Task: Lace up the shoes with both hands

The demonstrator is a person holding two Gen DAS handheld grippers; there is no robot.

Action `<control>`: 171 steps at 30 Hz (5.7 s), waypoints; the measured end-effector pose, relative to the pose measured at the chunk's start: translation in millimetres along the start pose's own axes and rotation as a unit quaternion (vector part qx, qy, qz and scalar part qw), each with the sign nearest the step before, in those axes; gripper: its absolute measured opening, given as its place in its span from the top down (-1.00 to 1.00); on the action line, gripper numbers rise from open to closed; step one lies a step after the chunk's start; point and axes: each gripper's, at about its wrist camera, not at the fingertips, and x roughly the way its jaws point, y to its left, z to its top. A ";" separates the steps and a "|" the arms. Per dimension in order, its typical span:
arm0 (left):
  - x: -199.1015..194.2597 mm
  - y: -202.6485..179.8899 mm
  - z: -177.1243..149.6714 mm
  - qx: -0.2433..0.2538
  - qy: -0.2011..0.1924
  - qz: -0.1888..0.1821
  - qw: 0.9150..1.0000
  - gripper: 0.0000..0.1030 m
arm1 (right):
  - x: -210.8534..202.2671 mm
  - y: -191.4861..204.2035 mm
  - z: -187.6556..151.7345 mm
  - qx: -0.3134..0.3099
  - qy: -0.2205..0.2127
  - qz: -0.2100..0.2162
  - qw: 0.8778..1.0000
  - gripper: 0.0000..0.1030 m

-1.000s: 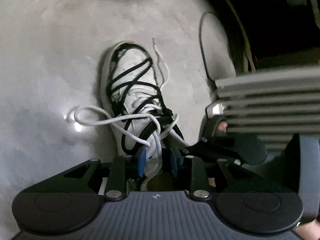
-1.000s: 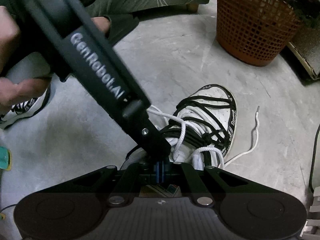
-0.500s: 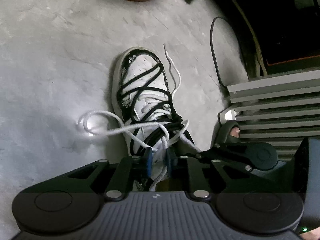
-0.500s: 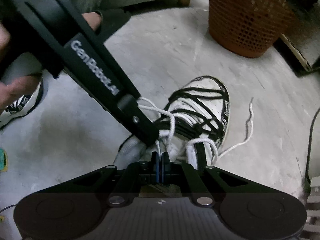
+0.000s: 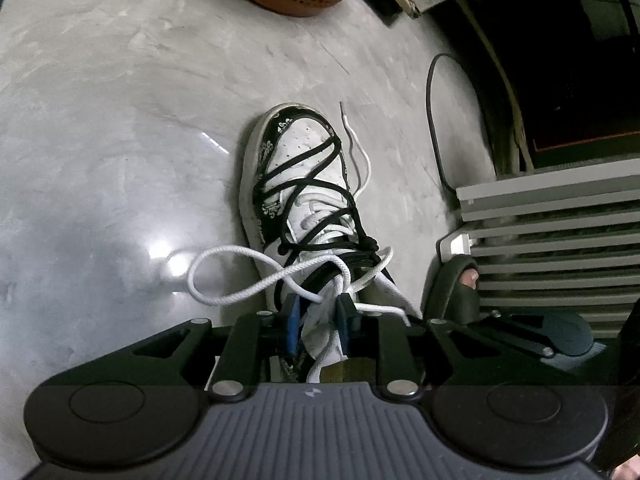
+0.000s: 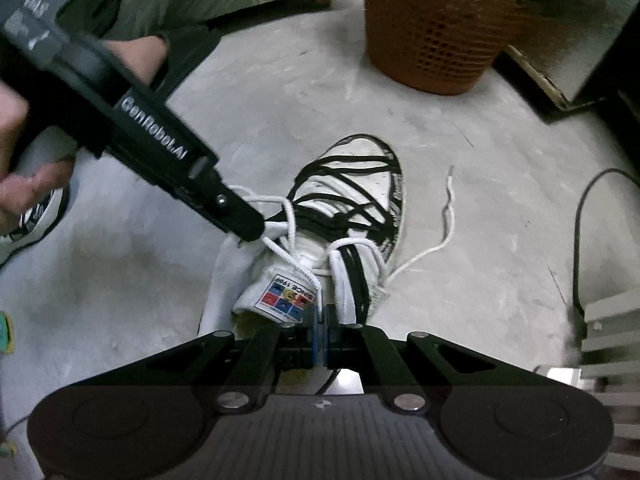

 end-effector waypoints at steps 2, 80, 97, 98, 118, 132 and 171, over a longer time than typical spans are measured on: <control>0.1 -1.8 -1.2 0.005 0.001 0.003 1.000 0.54 | -2.4 -1.4 -0.3 0.005 0.000 -0.010 1.000 0.95; -0.2 -53.1 -31.6 0.218 -0.029 0.124 0.968 0.39 | -85.5 -107.6 6.7 0.226 -0.165 -0.198 0.939 0.94; -25.7 -114.7 -25.4 0.363 -0.138 0.122 0.913 0.39 | -77.3 -67.4 41.7 0.133 -0.215 0.088 0.963 0.94; -25.6 -118.6 -26.1 0.373 -0.142 0.127 0.908 0.39 | -78.0 -69.7 42.9 0.139 -0.216 0.100 0.961 0.94; -46.4 -136.8 -21.5 0.463 -0.198 0.157 0.850 0.34 | -81.5 -91.5 45.2 0.171 -0.205 0.184 0.946 0.94; -30.2 -73.3 -22.6 0.307 -0.144 0.149 0.929 0.33 | -17.3 -110.3 -21.5 0.356 -0.109 0.182 0.910 0.94; -13.0 29.8 -13.0 -0.201 -0.102 -0.201 0.953 0.34 | -29.6 -76.0 -4.1 0.273 -0.179 0.231 0.917 0.92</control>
